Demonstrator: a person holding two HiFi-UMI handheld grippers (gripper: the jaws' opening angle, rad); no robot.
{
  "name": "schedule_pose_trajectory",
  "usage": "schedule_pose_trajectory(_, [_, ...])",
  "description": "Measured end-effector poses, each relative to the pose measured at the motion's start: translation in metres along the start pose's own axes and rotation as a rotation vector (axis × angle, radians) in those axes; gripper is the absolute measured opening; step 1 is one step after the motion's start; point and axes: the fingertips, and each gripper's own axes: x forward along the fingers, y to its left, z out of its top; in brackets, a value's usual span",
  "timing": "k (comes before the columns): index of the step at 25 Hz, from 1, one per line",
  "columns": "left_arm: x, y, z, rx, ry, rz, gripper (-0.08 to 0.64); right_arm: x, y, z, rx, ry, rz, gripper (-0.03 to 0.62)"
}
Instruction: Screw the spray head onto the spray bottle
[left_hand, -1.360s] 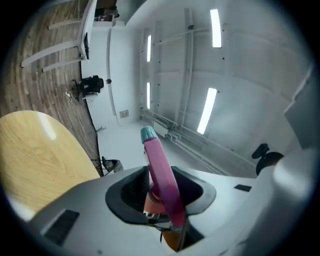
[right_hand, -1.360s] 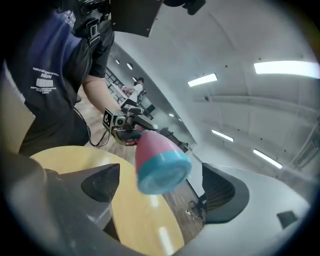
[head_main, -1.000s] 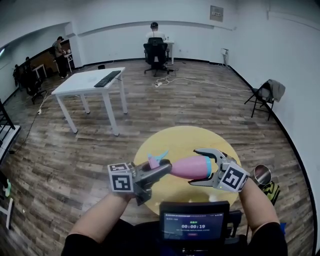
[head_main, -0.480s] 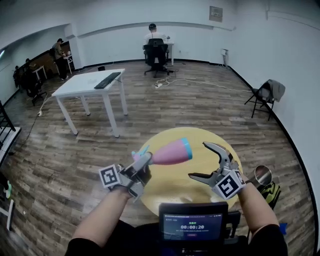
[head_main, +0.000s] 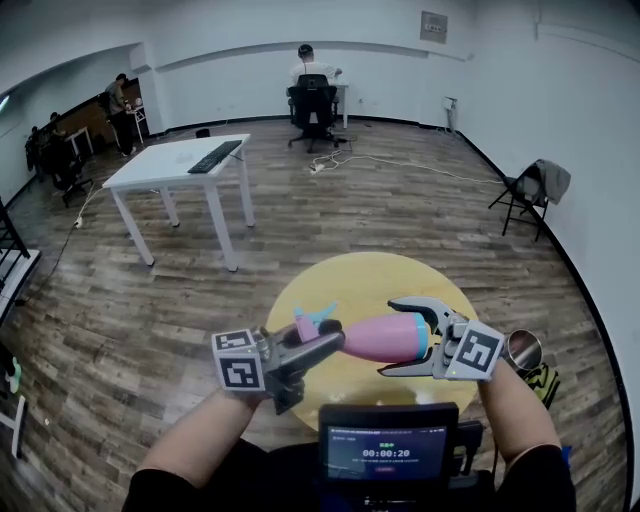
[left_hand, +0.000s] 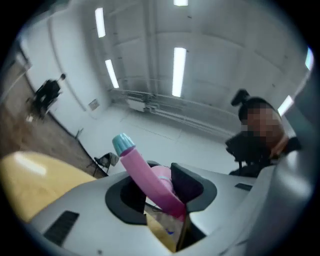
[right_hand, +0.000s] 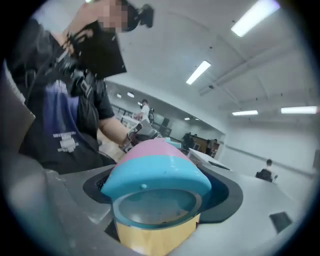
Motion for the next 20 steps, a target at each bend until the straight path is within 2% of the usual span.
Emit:
schedule_pose_trajectory(1, [0.004, -0.009, 0.000, 0.125, 0.033, -0.004, 0.173, -0.004, 0.000, -0.002, 0.119, -0.019, 0.045, 0.482])
schedule_pose_trajectory(2, [0.008, -0.015, 0.000, 0.213, 0.061, -0.001, 0.173, -0.006, 0.000, -0.006, 0.207, -0.029, 0.082, 0.482])
schedule_pose_trajectory(3, [0.010, -0.015, 0.002, 0.241, 0.074, 0.006, 0.173, -0.006, -0.002, -0.010, 0.258, -0.035, 0.097, 0.483])
schedule_pose_trajectory(4, [0.010, -0.011, 0.006, 0.214, 0.066, 0.014, 0.172, -0.003, -0.004, -0.013, 0.272, -0.032, 0.085, 0.484])
schedule_pose_trajectory(6, [0.000, 0.006, 0.017, 0.058, -0.017, 0.034, 0.163, 0.005, -0.012, -0.017, 0.184, 0.026, -0.015, 0.485])
schedule_pose_trajectory(7, [-0.009, 0.019, 0.024, -0.047, -0.084, 0.054, 0.160, 0.006, -0.018, -0.017, 0.099, 0.061, -0.090, 0.490])
schedule_pose_trajectory(8, [-0.019, 0.032, 0.031, -0.154, -0.160, 0.077, 0.160, 0.003, -0.025, -0.015, 0.006, 0.087, -0.167, 0.538])
schedule_pose_trajectory(9, [-0.031, 0.045, 0.036, -0.251, -0.236, 0.100, 0.160, -0.004, -0.031, -0.014, -0.086, 0.107, -0.236, 0.554])
schedule_pose_trajectory(11, [-0.051, 0.063, 0.039, -0.367, -0.344, 0.144, 0.161, -0.020, -0.037, -0.017, -0.245, 0.154, -0.339, 0.554])
schedule_pose_trajectory(13, [-0.065, 0.074, 0.034, -0.391, -0.367, 0.182, 0.160, -0.029, -0.035, -0.025, -0.356, 0.205, -0.377, 0.554])
schedule_pose_trajectory(15, [-0.068, 0.078, 0.030, -0.384, -0.347, 0.190, 0.160, -0.024, -0.031, -0.030, -0.395, 0.212, -0.362, 0.554])
schedule_pose_trajectory(18, [-0.043, 0.056, 0.027, -0.338, -0.268, 0.102, 0.160, -0.006, -0.027, -0.027, -0.368, 0.177, -0.319, 0.554])
schedule_pose_trajectory(20, [-0.012, 0.030, 0.021, -0.266, -0.179, 0.041, 0.160, 0.006, -0.015, -0.022, -0.355, 0.138, -0.227, 0.551])
